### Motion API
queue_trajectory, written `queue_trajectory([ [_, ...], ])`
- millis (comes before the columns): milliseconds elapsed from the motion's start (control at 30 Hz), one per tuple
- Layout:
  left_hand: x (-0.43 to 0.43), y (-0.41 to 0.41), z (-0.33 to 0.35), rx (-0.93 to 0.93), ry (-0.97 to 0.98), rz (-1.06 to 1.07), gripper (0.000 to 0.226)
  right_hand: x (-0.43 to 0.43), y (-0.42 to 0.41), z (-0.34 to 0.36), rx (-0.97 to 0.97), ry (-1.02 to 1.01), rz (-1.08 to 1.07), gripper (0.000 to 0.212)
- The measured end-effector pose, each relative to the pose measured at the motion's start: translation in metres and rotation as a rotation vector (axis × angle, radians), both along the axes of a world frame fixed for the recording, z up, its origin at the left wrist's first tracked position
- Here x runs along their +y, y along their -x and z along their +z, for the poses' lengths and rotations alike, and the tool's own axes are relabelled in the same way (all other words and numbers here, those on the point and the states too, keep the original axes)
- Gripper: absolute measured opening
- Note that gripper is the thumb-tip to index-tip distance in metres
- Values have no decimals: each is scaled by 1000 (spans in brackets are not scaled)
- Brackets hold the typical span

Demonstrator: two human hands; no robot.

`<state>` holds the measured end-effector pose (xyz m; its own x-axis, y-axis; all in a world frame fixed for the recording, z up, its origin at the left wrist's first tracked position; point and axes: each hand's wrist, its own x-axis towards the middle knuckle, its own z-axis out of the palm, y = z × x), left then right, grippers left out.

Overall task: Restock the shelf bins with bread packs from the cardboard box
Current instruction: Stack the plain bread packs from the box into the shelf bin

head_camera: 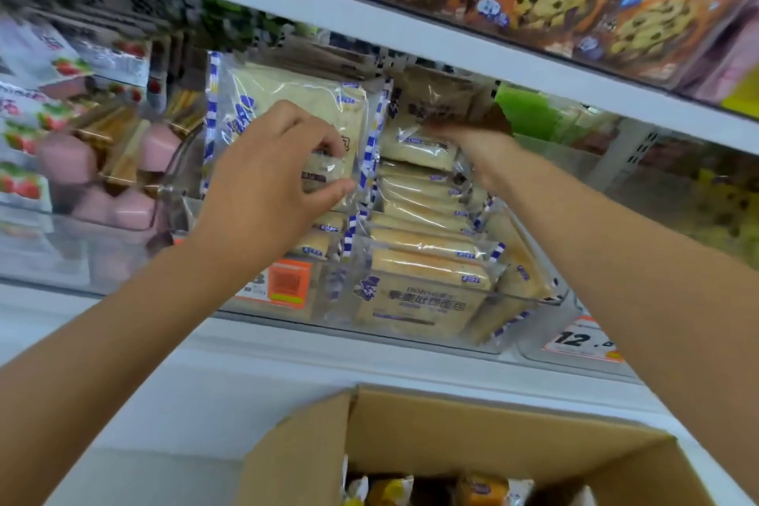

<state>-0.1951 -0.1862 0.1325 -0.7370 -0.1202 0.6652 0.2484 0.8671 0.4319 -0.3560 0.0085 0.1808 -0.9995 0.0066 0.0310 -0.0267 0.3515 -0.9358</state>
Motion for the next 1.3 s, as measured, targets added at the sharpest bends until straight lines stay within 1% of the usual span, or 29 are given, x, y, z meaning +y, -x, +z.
queue_trajectory([
  [33, 0, 0, 0, 1, -4, 2, 30, -1, 0, -3, 64, -2, -32, 143],
  [67, 0, 0, 0, 2, -10, -1, 29, -2, 1, -7, 93, 11, -71, 145],
  [100, 0, 0, -1, 1, -16, -3, 28, -3, 1, -12, 101, 20, -95, 134],
  [167, 0, -1, -1, 1, -14, -5, 28, -3, 1, -20, 107, -46, -72, 98],
  [200, 0, 0, -1, 0, -9, -4, 28, -3, -1, -22, 98, -90, -46, 83],
  [233, 0, 0, -2, -1, -5, -1, 27, -3, -1, -22, 81, -114, -28, 73],
  [300, 0, 0, -2, -2, -1, 3, 27, -3, -6, -21, 39, -106, -7, 62],
  [333, 0, 0, -2, 0, -2, 1, 27, -1, -8, -21, 69, -94, -22, 63],
  [367, 0, 0, -2, 4, -4, -1, 27, 2, -7, -25, 156, -113, -45, 70],
  [433, 0, 0, -2, 10, -7, -8, 26, 4, -9, -31, 382, -198, -37, 102],
  [467, 0, -1, -2, 13, -8, -12, 26, 4, -10, -32, 451, -245, -7, 114],
  [533, -1, -1, -3, 18, -10, -14, 26, 2, -5, -30, 417, -250, 34, 128],
  [600, -1, -1, -3, 21, -15, -18, 26, 3, 0, -25, 358, -272, 33, 133],
  [633, -1, 0, -3, 22, -22, -22, 26, 4, 1, -24, 351, -358, 12, 133],
  [700, -1, 0, -4, 29, -39, -28, 29, 7, -7, -22, 397, -619, -69, 129],
  [733, -1, 0, -4, 39, -39, -26, 32, 8, -14, -21, 475, -743, -103, 125],
  [800, 0, 0, -4, 61, -21, -20, 46, 11, -21, -23, 635, -885, -53, 113],
  [833, 0, 0, -4, 64, -11, -20, 57, 13, -19, -24, 656, -891, 12, 107],
  [900, 0, 0, -3, 52, 20, -12, 77, 17, -14, -21, 604, -832, 128, 101],
  [933, 0, 0, -3, 43, 40, -4, 82, 19, -11, -19, 583, -820, 167, 100],
  [1000, -1, 1, -3, 31, 66, 8, 84, 21, -9, -17, 583, -838, 207, 100],
  [1067, -2, 2, -3, 19, 81, 15, 82, 21, -10, -19, 589, -891, 190, 100],
  [1200, -3, 3, -3, -7, 90, 20, 79, 20, -13, -25, 667, -1212, 7, 96],
  [1233, -3, 3, -3, -11, 93, 21, 79, 20, -13, -26, 671, -1262, -7, 95],
  [1300, -2, 3, -2, -26, 92, 29, 79, 20, -16, -25, 654, -1290, -12, 95],
])
